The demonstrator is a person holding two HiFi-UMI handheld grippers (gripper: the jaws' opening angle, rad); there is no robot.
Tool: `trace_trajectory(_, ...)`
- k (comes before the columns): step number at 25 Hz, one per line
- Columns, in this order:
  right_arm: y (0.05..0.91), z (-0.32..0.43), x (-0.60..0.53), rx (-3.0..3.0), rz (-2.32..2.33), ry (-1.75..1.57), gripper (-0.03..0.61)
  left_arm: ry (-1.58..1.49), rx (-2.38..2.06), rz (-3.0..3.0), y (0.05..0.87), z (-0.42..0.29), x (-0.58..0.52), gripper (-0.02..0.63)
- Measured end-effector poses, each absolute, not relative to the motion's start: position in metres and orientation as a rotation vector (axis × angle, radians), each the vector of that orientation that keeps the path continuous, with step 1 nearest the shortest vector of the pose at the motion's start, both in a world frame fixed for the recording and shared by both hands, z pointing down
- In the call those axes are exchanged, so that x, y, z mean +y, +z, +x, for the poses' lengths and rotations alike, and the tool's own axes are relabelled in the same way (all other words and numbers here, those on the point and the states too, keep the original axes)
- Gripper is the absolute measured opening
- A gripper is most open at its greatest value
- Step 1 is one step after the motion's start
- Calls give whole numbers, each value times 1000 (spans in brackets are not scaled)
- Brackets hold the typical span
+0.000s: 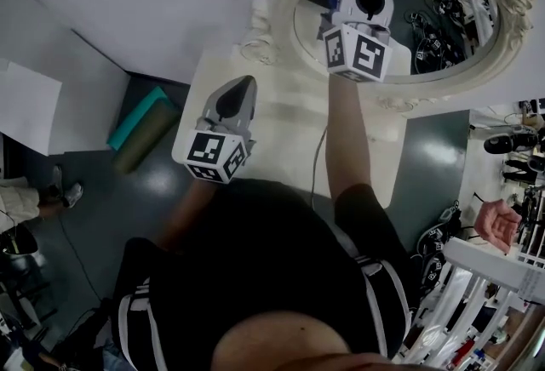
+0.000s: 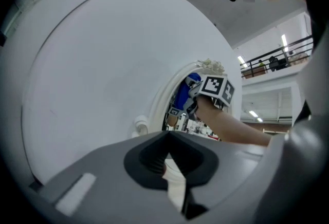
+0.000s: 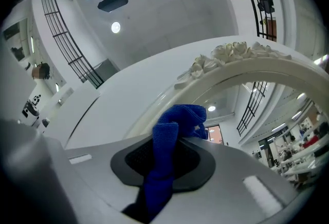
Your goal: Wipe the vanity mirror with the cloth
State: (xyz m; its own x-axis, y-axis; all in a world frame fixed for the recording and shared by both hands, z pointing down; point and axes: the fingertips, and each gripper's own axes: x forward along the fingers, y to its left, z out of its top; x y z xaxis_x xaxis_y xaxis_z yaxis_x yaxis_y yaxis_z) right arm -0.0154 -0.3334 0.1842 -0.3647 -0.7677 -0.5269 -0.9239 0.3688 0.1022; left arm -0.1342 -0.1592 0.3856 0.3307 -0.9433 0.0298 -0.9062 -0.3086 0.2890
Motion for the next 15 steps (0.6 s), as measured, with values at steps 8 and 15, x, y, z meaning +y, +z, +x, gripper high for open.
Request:
trace_trajectory(8,225,-38,-336,2257,-1427,458,64,-196,-1678,2316,396,-147,-151,11)
trace_trajectory(15,225,-39,-336,2329,-1361,404,69,-194,-1654,2344,392,-137,-151,11)
